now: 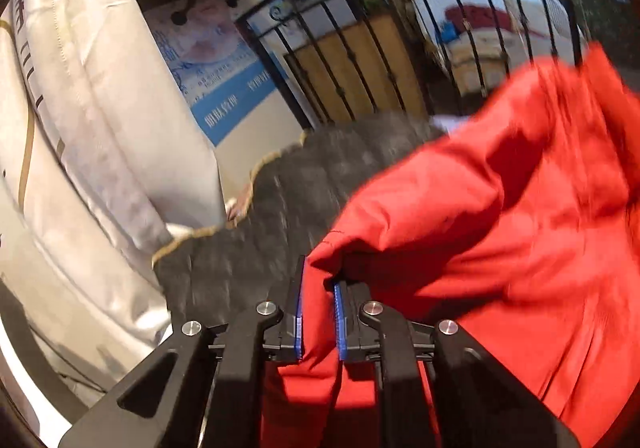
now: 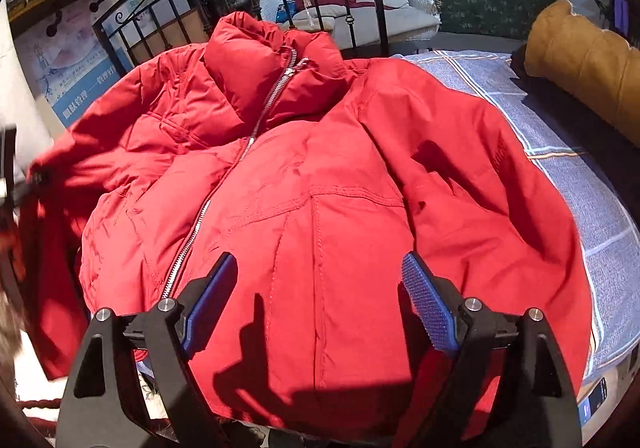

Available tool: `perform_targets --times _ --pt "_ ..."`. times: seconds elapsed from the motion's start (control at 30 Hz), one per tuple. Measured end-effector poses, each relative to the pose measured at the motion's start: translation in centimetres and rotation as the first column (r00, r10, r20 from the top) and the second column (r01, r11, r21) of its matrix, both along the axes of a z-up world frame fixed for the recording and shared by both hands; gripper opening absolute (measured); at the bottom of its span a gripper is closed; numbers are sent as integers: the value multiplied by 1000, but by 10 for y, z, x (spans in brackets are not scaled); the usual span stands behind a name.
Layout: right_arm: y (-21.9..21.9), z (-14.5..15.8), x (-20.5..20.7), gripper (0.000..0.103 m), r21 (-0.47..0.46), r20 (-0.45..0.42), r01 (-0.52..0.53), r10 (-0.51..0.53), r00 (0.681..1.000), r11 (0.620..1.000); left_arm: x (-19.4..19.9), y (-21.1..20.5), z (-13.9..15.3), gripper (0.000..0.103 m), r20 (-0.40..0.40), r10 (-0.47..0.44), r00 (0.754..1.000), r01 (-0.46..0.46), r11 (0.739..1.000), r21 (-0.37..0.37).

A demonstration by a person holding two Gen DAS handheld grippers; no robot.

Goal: Fold large clothes

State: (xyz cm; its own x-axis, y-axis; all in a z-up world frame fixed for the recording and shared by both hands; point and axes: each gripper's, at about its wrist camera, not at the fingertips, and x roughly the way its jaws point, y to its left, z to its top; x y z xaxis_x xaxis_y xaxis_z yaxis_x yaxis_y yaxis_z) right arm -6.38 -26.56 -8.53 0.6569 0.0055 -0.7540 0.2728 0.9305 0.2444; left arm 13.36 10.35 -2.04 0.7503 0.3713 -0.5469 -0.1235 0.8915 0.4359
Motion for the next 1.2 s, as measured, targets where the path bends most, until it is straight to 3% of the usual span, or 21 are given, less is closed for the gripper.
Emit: perform_targets --times 0.1,0.2,0.27,0.33,0.4,0.43,0.47,0.53,0.57,0.6,0.7,0.8,0.9,1.0,1.03,1.1,1.2 --pt "-7 4 -8 84 1 5 28 -28 1000 1000 42 -11 49 11 57 -54 997 55 998 -19" --pt "-13 11 -18 84 -11 20 50 -49 999 999 100 -26 75 11 30 -68 997 70 995 -65" --pt "-13 17 -25 84 -32 29 63 -62 998 998 152 -27 65 11 -53 -22 998 17 996 -82" --pt "-15 20 -34 84 -53 39 80 -78 996 995 196 -21 36 18 -142 69 987 -81 994 -75" --pt "-19 22 -45 84 -65 34 107 -105 994 992 215 -22 6 34 -200 110 974 -117 993 -22" --pt "-24 23 -54 84 -70 33 127 -125 992 990 214 -26 -2 51 -191 116 975 -114 993 26" --pt "-27 23 -62 84 -76 32 147 -145 989 986 211 -33 -12 72 -164 126 978 -106 987 124" --pt "-41 21 -82 84 -87 22 209 -208 978 974 199 -42 -17 86 -108 123 986 -94 966 242" --pt "-51 19 -92 84 -79 17 243 -243 970 967 188 -41 -14 87 -91 89 992 -65 968 244" --pt "-61 17 -102 84 -59 11 275 -275 961 960 181 -39 -6 87 -93 61 994 -39 976 215" --pt "-87 9 -127 84 -11 -32 318 -318 948 948 150 -20 31 94 -106 -53 993 55 998 18" --pt "-88 3 -138 84 13 -78 266 -264 961 964 120 10 78 97 -76 -126 989 108 971 -213" --pt "-65 -12 -138 84 67 -131 193 -184 974 979 90 20 106 97 -1 -140 990 133 945 -298" --pt "-40 -34 -127 83 3 -201 154 -150 968 988 55 8 101 97 1 -187 982 178 935 -308" --pt "-33 -40 -122 80 -41 -210 138 -144 967 989 43 1 93 97 -9 -203 979 190 932 -310" --pt "-28 -46 -116 34 -127 -217 116 -142 966 985 19 -17 68 97 -53 -247 967 219 924 -313" --pt "-45 -38 -109 11 -132 -186 115 -139 973 985 -8 -45 30 97 -128 -307 943 249 907 -341"
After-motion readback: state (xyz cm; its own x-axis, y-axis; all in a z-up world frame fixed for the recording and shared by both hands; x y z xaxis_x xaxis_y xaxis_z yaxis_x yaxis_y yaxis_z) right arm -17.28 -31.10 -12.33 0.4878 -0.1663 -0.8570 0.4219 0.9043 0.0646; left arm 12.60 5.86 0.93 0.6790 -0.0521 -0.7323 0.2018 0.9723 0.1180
